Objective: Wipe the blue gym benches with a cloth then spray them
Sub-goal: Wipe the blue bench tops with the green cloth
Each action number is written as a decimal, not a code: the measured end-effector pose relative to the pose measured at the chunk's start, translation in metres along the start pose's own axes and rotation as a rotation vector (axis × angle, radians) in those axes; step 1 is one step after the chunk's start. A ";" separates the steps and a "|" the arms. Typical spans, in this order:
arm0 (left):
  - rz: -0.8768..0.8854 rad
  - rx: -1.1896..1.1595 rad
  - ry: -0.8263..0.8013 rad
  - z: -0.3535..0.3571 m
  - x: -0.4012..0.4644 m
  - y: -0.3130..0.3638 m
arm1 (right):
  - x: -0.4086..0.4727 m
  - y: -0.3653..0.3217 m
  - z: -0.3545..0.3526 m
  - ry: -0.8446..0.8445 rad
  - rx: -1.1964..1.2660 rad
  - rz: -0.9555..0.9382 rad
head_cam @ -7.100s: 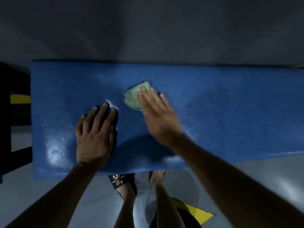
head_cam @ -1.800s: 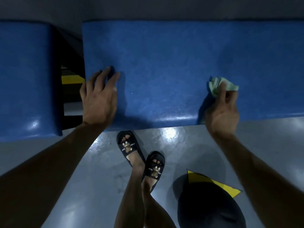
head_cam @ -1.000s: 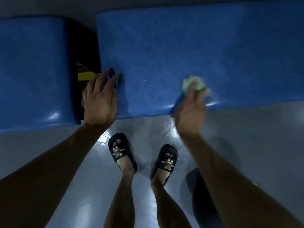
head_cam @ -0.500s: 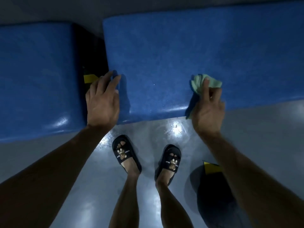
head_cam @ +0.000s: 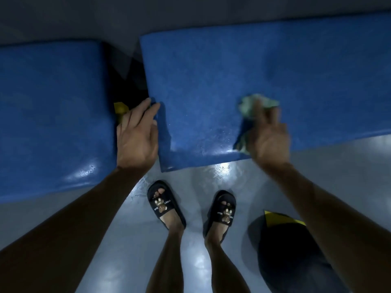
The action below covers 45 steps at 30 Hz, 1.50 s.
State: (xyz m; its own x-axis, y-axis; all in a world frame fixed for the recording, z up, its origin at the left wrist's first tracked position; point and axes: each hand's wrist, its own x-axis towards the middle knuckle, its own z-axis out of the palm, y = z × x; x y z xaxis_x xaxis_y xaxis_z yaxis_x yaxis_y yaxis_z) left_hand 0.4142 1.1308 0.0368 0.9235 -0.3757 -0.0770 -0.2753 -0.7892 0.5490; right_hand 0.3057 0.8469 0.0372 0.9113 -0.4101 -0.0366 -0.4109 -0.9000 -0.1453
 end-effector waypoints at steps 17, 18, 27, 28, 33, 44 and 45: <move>0.045 -0.067 -0.015 -0.013 0.035 -0.039 | 0.052 -0.033 0.013 0.041 -0.037 0.062; 0.049 -0.066 -0.017 -0.013 0.036 -0.040 | 0.054 -0.038 0.014 0.045 0.009 0.249; 0.077 -0.091 -0.051 -0.019 0.049 -0.043 | 0.033 -0.141 0.021 -0.053 -0.033 -0.612; 0.074 -0.101 -0.049 -0.020 0.051 -0.042 | 0.046 -0.113 0.018 -0.061 -0.079 -0.649; 0.069 -0.138 -0.090 -0.021 0.058 -0.041 | 0.088 -0.029 0.000 -0.036 -0.012 0.269; 0.057 -0.175 -0.117 -0.018 0.078 -0.036 | 0.100 -0.096 0.011 -0.074 -0.102 -0.645; 0.049 -0.174 -0.122 -0.017 0.080 -0.037 | 0.114 -0.072 0.008 -0.066 -0.098 -0.510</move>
State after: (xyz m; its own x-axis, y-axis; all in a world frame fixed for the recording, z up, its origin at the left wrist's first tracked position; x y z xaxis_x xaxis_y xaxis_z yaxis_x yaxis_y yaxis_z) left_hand 0.5030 1.1376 0.0245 0.8681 -0.4761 -0.1408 -0.2591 -0.6764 0.6894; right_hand 0.4390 0.8663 0.0358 0.9946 0.0916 -0.0484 0.0883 -0.9938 -0.0677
